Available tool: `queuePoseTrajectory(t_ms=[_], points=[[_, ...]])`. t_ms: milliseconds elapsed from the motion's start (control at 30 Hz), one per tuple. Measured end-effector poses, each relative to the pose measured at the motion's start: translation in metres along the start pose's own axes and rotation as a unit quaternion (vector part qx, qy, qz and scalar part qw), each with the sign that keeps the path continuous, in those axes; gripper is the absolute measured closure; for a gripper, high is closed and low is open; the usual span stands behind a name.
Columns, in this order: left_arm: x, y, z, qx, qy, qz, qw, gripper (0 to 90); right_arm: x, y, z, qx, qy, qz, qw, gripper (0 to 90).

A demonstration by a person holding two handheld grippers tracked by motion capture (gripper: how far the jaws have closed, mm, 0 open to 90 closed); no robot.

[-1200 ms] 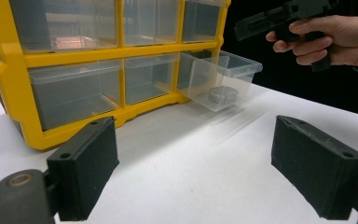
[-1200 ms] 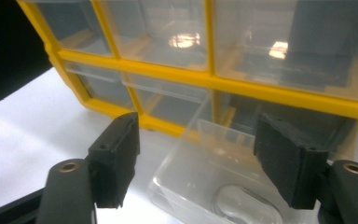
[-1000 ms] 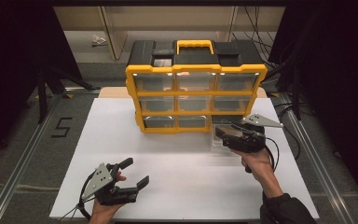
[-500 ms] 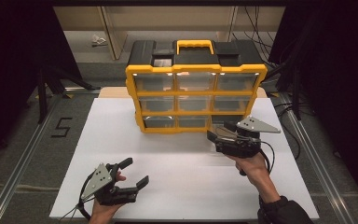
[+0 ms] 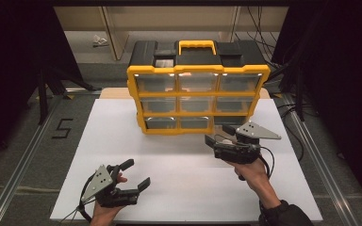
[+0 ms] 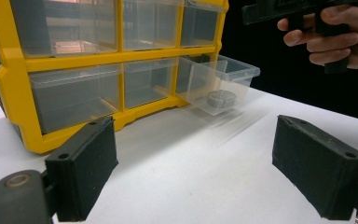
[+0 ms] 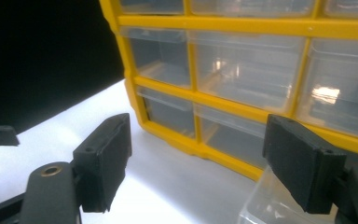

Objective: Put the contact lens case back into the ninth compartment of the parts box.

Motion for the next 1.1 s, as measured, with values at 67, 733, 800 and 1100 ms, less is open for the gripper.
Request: queuePoseTrajectory(t_ms=[67,733,800,1100], points=[[0.0,0.0,0.0,0.0,0.0,0.0,1.0,13.4,0.003,0.0,0.001,-0.004,0.001,0.004,1.0,24.5],[0.0,0.0,0.0,0.001,0.002,0.0,1.0,12.5,0.026,0.005,-0.003,-0.023,0.002,0.032,0.9992,21.2],[0.0,0.0,-0.001,0.002,0.002,0.0,1.0,12.3,0.027,0.007,-0.003,-0.026,0.003,0.033,0.9991,20.9],[0.001,-0.001,-0.001,0.004,0.002,0.001,1.0,11.6,0.027,0.012,-0.004,-0.038,-0.003,0.033,0.9987,20.1]])
Point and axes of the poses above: each handheld gripper's, and its own axes: y roughly backward along the jaws, z roughly out of its top, x roughly to its left, the point moved 8 cm from there along -y, roughly forward along the jaws, and after that the axes turned 12 degrees about -x, right-handed, at the moved point
